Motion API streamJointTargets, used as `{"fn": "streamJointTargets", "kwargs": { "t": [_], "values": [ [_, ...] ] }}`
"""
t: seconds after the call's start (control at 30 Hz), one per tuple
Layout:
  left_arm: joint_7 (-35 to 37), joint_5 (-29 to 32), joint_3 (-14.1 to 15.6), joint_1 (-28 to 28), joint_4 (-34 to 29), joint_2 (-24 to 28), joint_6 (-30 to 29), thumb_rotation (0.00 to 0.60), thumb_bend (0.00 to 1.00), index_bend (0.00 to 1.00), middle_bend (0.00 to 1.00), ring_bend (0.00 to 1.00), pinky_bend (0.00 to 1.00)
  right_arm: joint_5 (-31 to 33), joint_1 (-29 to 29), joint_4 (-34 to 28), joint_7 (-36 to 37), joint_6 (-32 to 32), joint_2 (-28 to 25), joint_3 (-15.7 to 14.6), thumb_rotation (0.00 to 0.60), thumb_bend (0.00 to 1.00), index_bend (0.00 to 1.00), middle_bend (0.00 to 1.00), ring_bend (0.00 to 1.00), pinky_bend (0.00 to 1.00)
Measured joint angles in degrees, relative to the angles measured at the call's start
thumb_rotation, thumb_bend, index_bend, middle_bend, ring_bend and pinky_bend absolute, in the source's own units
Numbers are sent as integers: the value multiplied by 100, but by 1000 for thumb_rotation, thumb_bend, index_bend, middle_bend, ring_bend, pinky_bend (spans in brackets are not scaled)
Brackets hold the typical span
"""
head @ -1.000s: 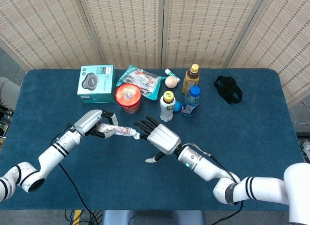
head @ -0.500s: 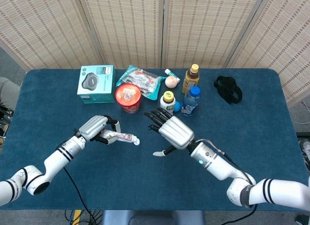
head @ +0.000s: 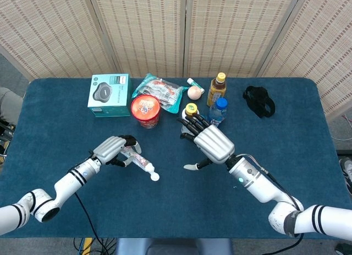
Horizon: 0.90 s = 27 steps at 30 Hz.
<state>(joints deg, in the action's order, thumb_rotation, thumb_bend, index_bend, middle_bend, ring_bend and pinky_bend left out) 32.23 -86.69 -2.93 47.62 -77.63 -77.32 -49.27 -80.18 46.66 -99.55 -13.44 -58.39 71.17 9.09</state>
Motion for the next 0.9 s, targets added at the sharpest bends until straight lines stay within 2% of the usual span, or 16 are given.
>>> {"fn": "streamJointTargets", "kwargs": {
  "t": [0.3, 0.47, 0.63, 0.73, 0.9],
  "values": [
    [-147, 89, -18, -117, -164, 233, -122, 600, 490, 295, 248, 119, 169, -20, -186, -32, 89, -100, -277, -18, 270, 0, 314, 0, 0, 0],
    [-492, 267, -59, -312, -305, 429, -348, 600, 487, 294, 248, 119, 169, -91, -386, -119, 206, -271, -593, -50, 297, 0, 286, 8, 0, 0],
    [-1051, 553, -110, -668, -512, 633, -791, 600, 423, 294, 248, 120, 169, -199, -766, -236, 344, -668, -1027, -115, 403, 19, 243, 49, 0, 2],
    [-1433, 784, -143, -963, -654, 758, -1150, 600, 417, 294, 248, 120, 169, -239, -1039, -296, 377, -960, -1293, -166, 473, 57, 222, 59, 0, 62],
    [-2047, 1125, -157, -1515, -851, 940, -1746, 600, 417, 295, 248, 122, 169, -267, -1598, -338, 377, -1504, -1567, -302, 540, 99, 203, 66, 0, 107]
  ]
}}
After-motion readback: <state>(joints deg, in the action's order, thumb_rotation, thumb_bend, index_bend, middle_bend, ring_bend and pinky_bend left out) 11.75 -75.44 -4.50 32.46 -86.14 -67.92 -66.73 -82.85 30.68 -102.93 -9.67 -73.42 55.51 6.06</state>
